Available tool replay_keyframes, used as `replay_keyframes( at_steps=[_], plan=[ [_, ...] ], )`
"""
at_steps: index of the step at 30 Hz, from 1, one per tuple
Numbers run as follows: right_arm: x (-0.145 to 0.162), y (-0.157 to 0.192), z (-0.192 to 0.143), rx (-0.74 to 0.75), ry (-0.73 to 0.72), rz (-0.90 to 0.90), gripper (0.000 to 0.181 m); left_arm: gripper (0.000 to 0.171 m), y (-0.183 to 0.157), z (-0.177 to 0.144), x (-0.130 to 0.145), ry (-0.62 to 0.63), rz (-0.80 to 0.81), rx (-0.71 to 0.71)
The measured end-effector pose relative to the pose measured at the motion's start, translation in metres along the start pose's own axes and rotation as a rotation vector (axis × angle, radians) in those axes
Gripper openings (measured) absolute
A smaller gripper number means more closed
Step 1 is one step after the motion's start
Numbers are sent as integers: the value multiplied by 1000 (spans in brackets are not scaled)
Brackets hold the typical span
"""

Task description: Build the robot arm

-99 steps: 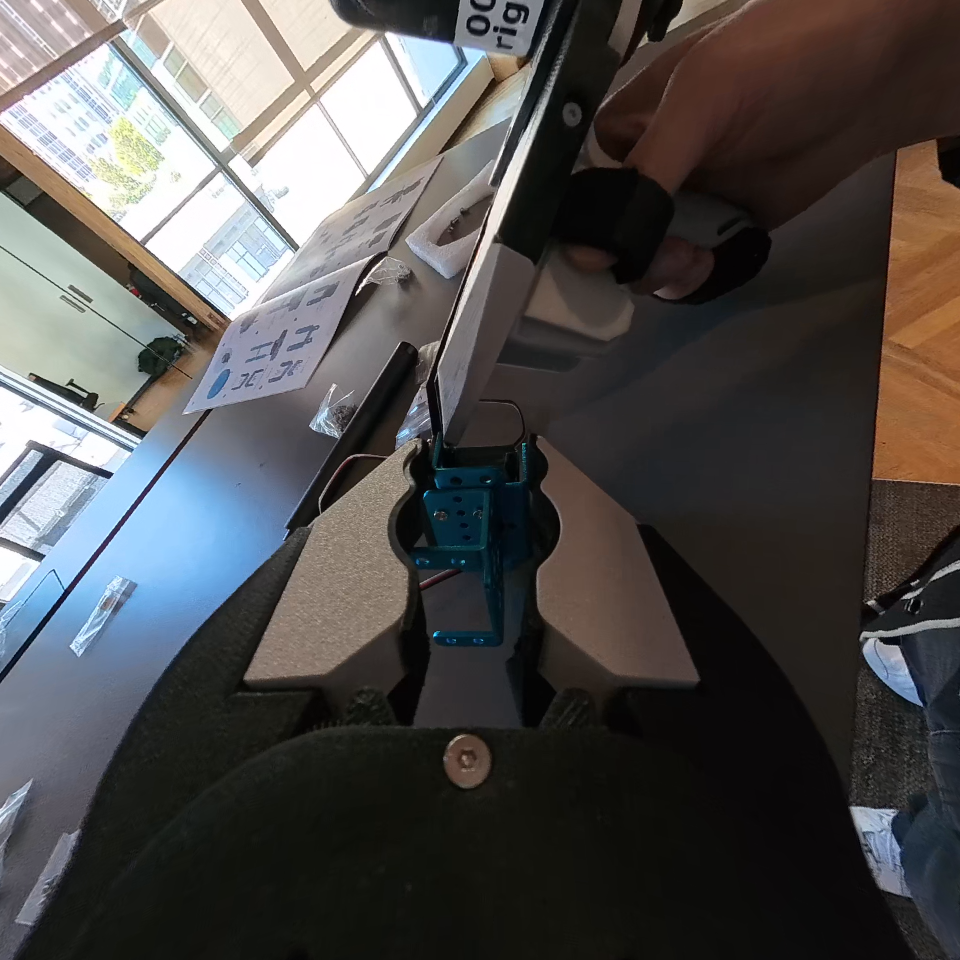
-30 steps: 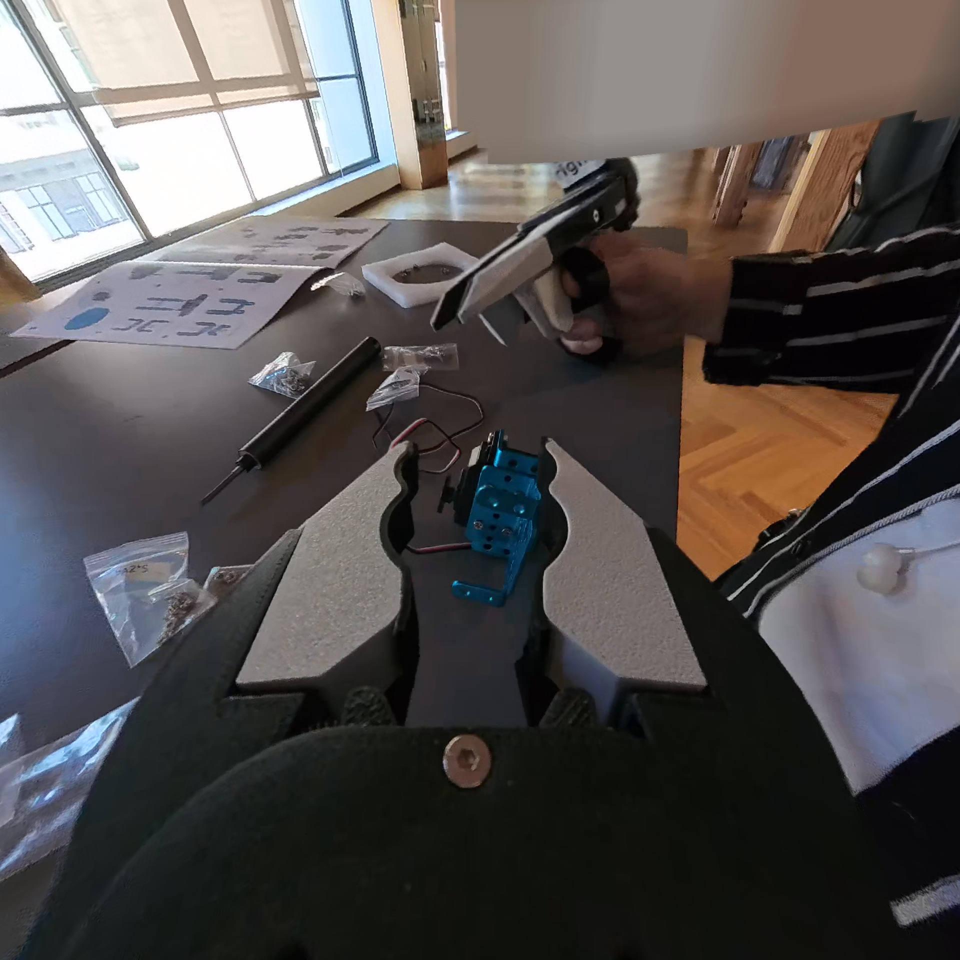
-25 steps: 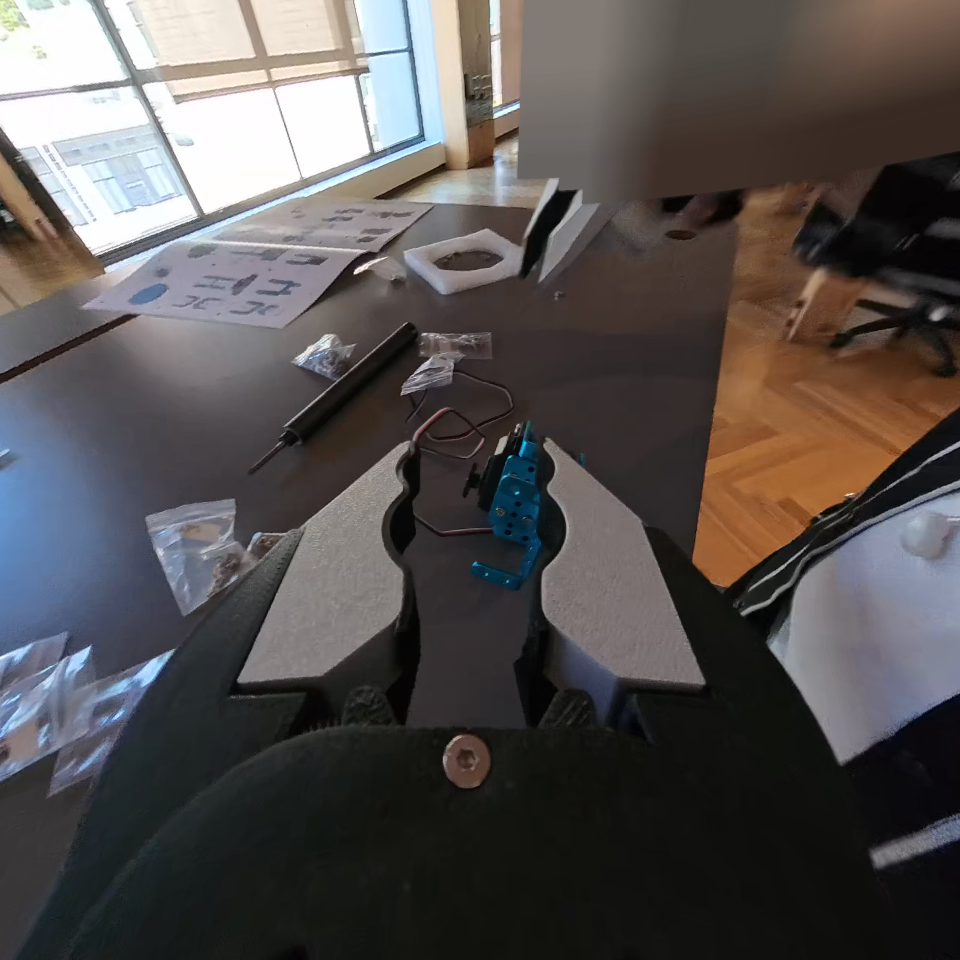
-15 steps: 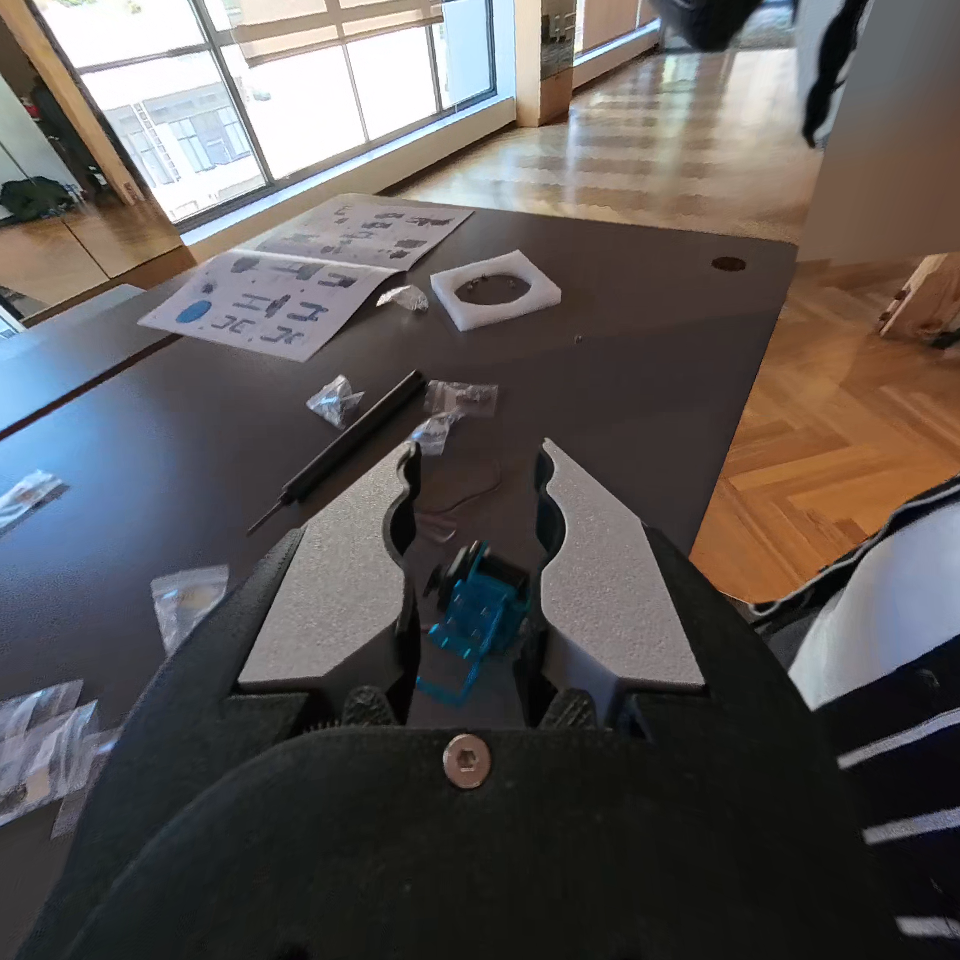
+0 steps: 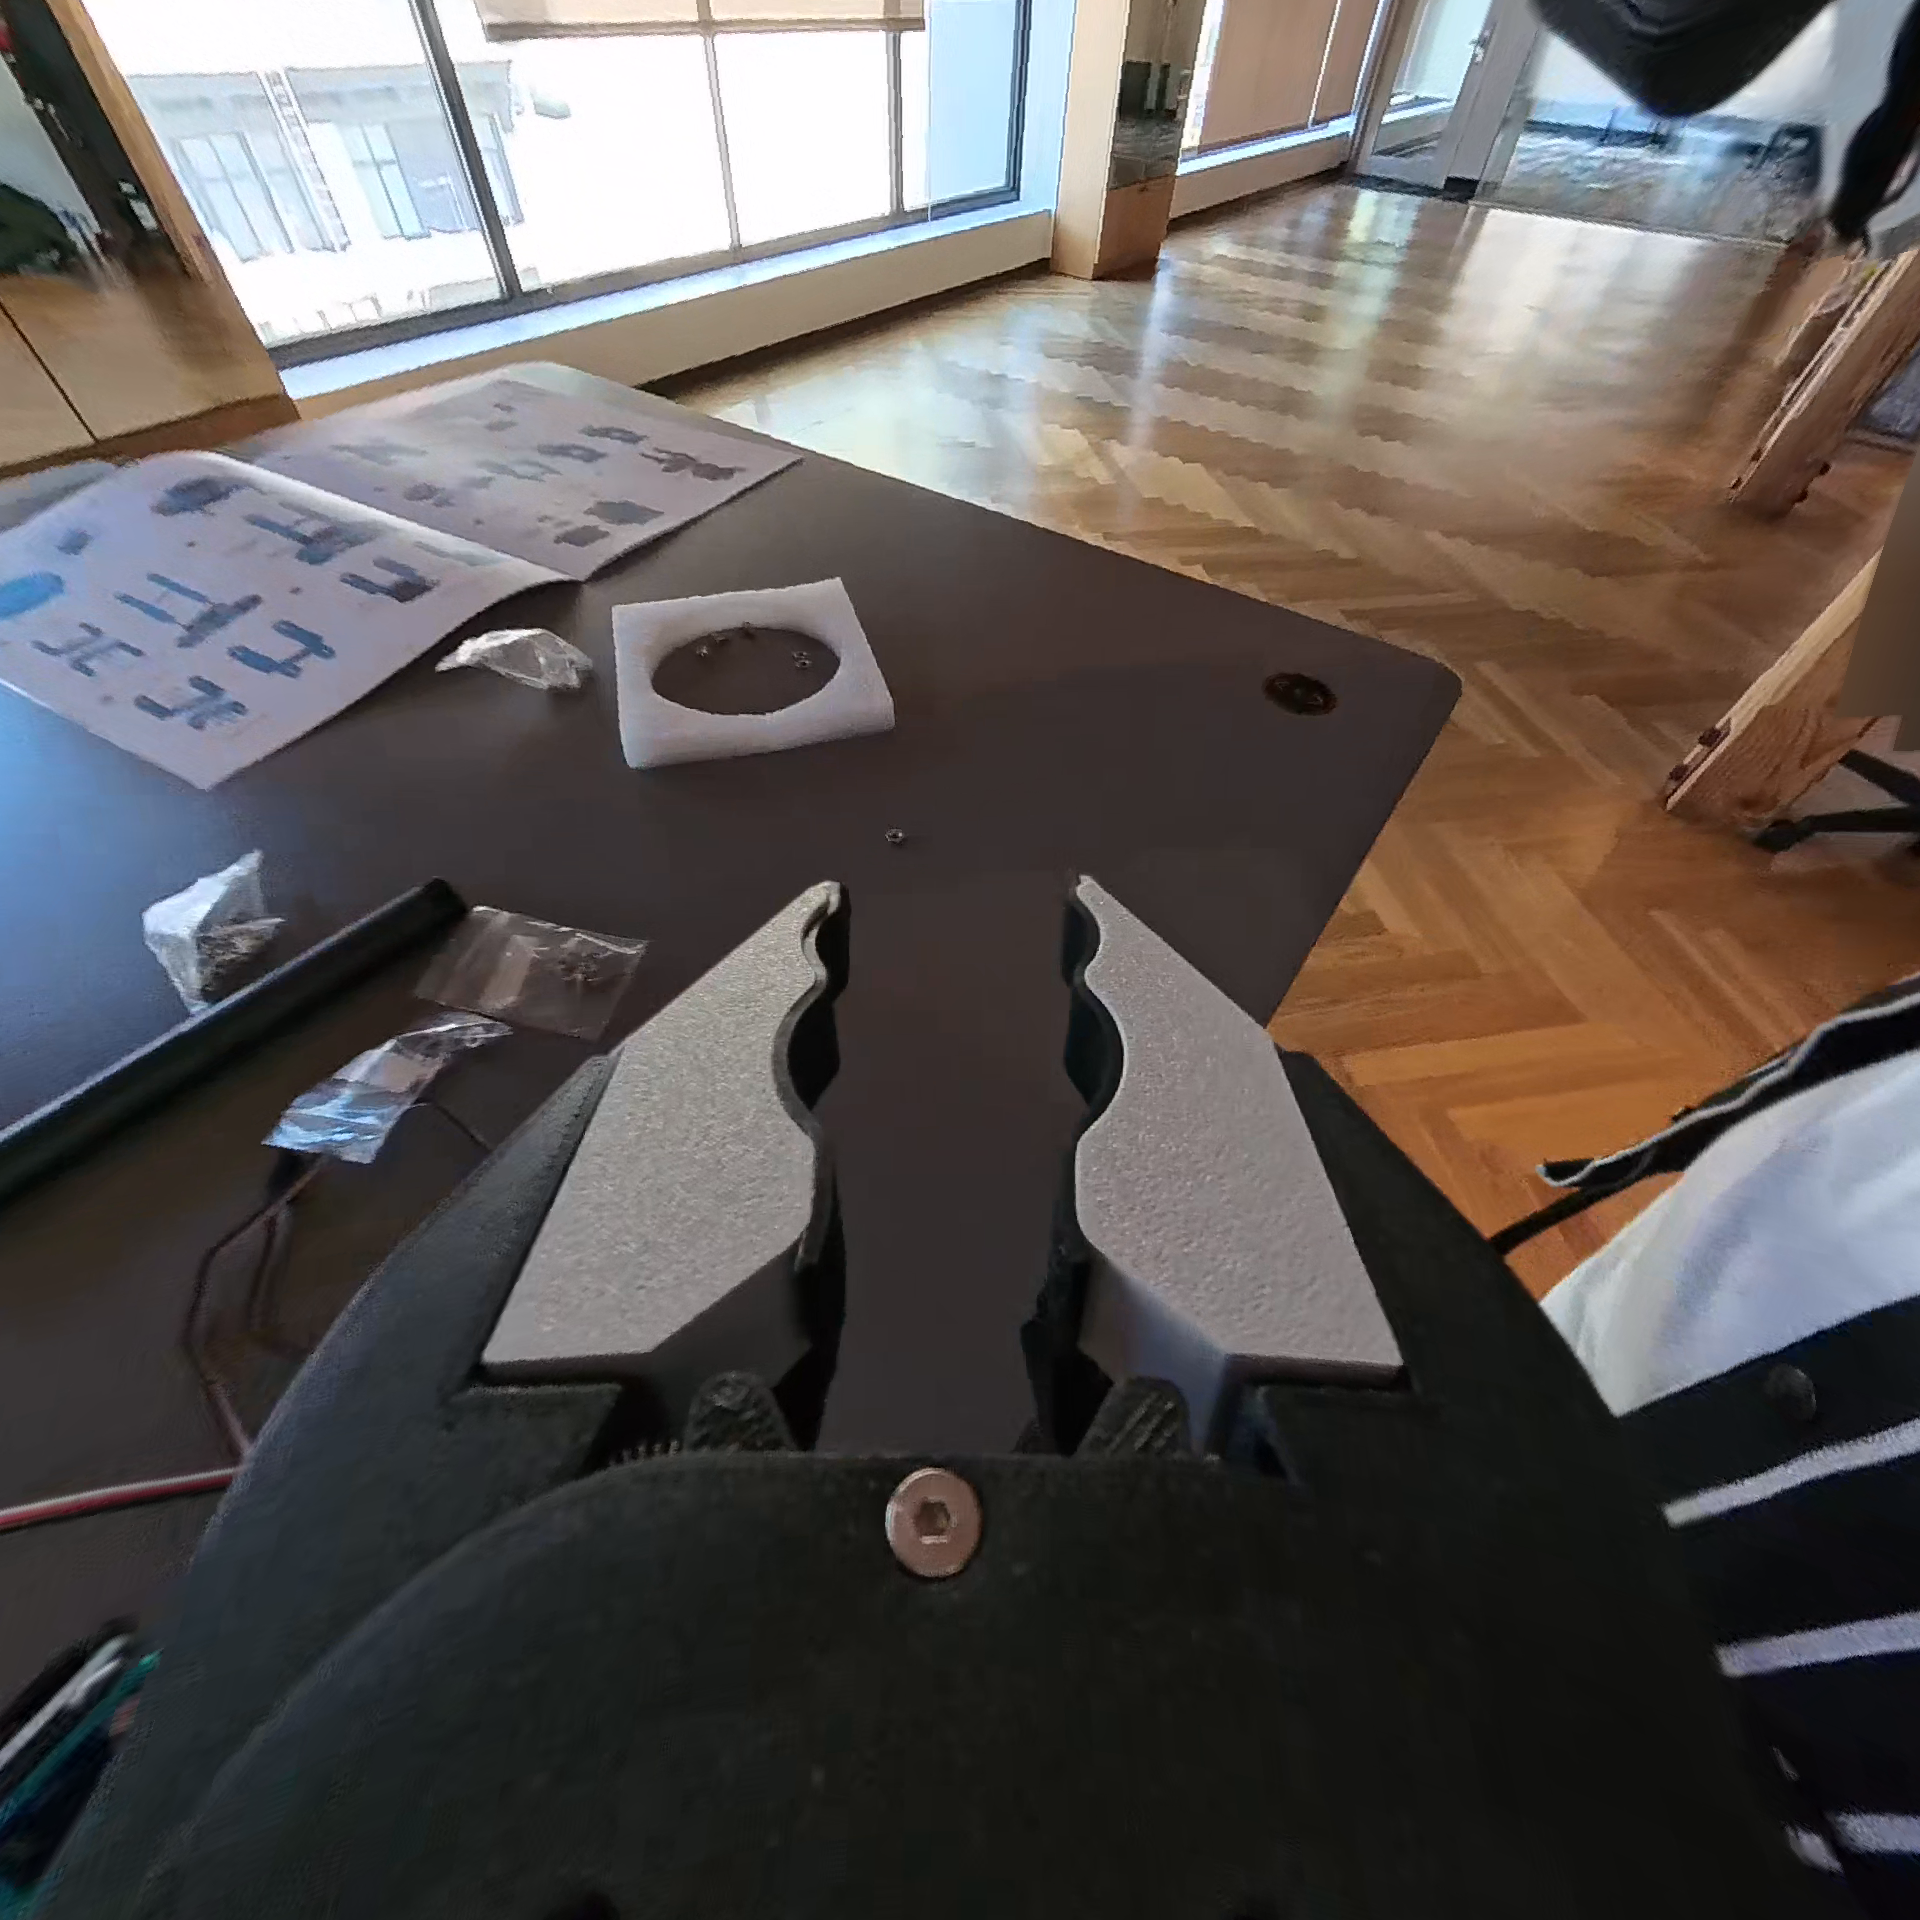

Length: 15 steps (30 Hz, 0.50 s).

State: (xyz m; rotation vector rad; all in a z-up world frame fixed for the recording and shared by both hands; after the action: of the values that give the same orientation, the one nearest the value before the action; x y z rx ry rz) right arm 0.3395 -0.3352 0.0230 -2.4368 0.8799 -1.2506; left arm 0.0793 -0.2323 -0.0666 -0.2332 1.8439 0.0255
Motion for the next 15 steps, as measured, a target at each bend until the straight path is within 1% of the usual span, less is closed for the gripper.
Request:
replay_keyframes(
  at_steps=[4,7,9,11,13,15],
  plan=[
    [-7,-3,5,14,-32,-35,4,37,6,21,8,59,-42,-2],
    [-12,-5,11,8,-41,-67,5,32,7,20,10,39,-56,-45],
    [-16,-9,18,8,-79,-70,5,28,6,12,11,-10,-78,-81],
    [-20,-13,32,-36,-126,-39,5,27,7,-2,15,-34,-96,-145],
    [-24,-19,51,-96,-204,26,6,28,7,-19,19,-45,-111,-225],
    [-30,-27,73,-186,-313,126,5,28,4,-39,22,-59,-113,-303]
  ],
)
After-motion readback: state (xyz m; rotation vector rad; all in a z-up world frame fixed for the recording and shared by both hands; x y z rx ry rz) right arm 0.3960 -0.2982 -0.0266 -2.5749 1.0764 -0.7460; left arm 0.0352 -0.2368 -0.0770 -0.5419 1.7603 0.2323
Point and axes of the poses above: each gripper's, where its closed fingertips meet, z out along the fingers, x out of its underside, y = z × x across the jaws, the point moved 7 cm from there along -z, back along the fingers, and after that the axes turned 14 degrees about x, right-handed, at the moved point
